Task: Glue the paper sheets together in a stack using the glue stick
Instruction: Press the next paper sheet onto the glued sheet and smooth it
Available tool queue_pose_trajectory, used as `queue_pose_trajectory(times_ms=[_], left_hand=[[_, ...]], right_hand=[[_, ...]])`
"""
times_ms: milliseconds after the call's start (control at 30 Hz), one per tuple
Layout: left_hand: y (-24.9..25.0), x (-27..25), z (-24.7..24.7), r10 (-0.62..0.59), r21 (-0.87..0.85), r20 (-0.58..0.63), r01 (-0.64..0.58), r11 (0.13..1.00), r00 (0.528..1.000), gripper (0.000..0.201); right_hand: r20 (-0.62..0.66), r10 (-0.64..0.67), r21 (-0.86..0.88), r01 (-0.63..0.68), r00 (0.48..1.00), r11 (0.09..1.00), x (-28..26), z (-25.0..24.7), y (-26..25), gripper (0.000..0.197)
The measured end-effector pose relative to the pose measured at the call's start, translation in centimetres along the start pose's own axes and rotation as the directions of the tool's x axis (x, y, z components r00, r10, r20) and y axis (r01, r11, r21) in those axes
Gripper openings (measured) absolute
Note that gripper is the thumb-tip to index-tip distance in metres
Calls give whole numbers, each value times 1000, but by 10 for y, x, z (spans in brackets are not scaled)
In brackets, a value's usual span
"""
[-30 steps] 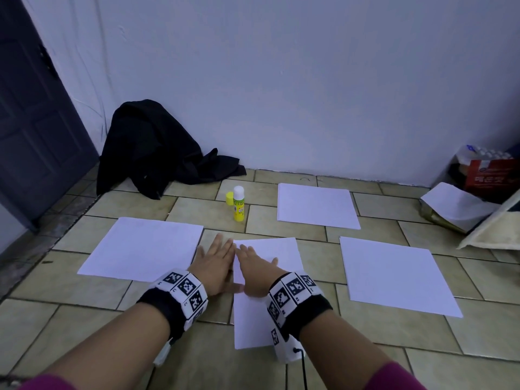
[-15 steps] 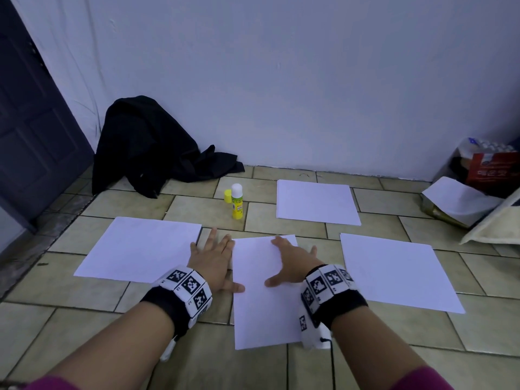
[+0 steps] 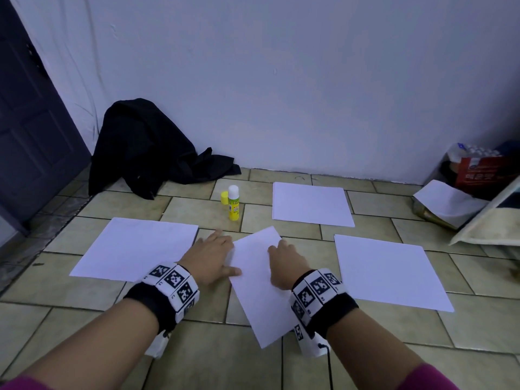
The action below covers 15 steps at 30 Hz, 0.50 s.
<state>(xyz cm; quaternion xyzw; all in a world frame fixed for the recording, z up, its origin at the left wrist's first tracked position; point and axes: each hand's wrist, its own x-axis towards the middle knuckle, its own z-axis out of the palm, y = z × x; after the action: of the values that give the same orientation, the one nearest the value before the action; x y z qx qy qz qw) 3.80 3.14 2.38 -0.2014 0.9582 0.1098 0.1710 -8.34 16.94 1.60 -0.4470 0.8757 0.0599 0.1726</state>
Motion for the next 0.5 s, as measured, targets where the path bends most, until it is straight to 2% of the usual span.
queue_pose_trajectory(times_ms=[33,100,200,367,433,500], left_hand=[[0,-2,-1,44,12,28,-44,999,999,68],[-1,-5,0,85,20,83,-87,996,993,63],[0,-7,6,83,59,51,-86,995,995,57],[4,-11,6,104,50,36,-106,993,994,50],[2,-8,7,112,36,19,-113,993,993,55],[-5,0,9,99,21,11,-100,995,995,70]], right_hand=[[20,-43,30,42,999,999,2,4,-3,42],[65,-99,54,96,993,994,5,7,-3,57],[123,-106,50,100,987,994,5,5,8,81],[134,-47,82,36,990,996,2,-2,44,80],[124,-61,144,43,990,989,1,-6,59,75],[102,-57,163,40,993,986,0,-8,70,76]])
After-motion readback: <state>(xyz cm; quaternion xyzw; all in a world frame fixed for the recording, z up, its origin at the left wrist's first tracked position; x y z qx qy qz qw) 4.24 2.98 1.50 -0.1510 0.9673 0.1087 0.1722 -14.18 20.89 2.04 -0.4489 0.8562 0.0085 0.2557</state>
